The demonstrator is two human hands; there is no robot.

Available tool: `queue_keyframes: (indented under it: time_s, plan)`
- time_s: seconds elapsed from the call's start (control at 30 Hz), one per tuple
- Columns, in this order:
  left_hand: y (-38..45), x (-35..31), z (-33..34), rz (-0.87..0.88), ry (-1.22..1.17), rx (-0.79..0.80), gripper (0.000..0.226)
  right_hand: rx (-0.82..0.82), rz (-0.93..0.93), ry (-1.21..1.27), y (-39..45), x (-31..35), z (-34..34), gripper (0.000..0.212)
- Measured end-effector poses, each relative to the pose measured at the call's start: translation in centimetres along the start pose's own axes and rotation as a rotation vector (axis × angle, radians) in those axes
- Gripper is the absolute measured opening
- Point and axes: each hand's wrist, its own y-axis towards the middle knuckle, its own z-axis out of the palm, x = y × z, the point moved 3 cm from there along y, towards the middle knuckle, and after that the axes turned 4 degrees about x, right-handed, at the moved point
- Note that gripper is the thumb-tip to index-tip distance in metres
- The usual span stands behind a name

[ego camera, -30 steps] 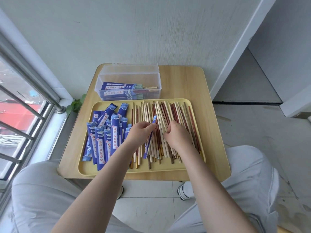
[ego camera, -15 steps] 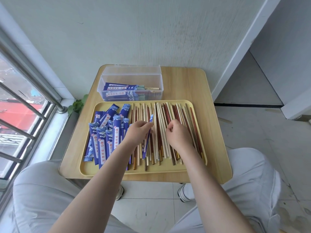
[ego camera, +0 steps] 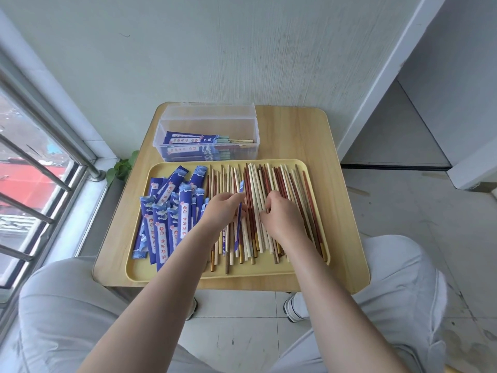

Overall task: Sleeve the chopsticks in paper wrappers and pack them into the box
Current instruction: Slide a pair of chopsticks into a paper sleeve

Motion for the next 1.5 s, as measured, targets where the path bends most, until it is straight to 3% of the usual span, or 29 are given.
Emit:
queue_keyframes:
  time_s: [0.27,0.53,0.73,0.87,0.93,1.23,1.37,1.5]
  plan:
    - [0.0,0.5,0.1,-0.013,0.069,0.017,0.028,0.014,0.035,-0.23,0.0,1.8,1.3,0.018]
    - [0.0,0.7,-0.1,-0.011,0.071,0.021,0.029,0.073,0.159,-0.151,0.4,2.5,1.3,0.006]
    - [-0.2,0.8,-0.3,0.003,0.048,0.037,0.026,0.012,0.155,-0.027,0.0,2.0,1.1,0.018]
    - [-0.9,0.5,-0.7,0.013,-0.048,0.042,0.027,-0.036,0.024,0.175,-0.4,1.2,-0.8,0.012]
    - [-1.4,0.2,-1.0,0.01,-0.14,0.059,0.024,0.006,-0.014,0.435,-0.5,0.8,-2.2,0.007]
    - [-2.8,-0.6,-1.9,-0.144,-0.37,0.137,0.035,0.328,-0.171,1.515,-1.4,1.2,-5.8,0.032]
    - [-2.8,-0.5,-2.1,-0.104,-0.277,0.128,0.041,0.265,-0.276,1.548,-1.6,1.5,-6.6,0.024]
    - [-2.8,-0.2,-2.0,-0.108,-0.141,0.163,0.05,0.064,-0.199,1.516,-1.3,0.8,-6.7,0.019]
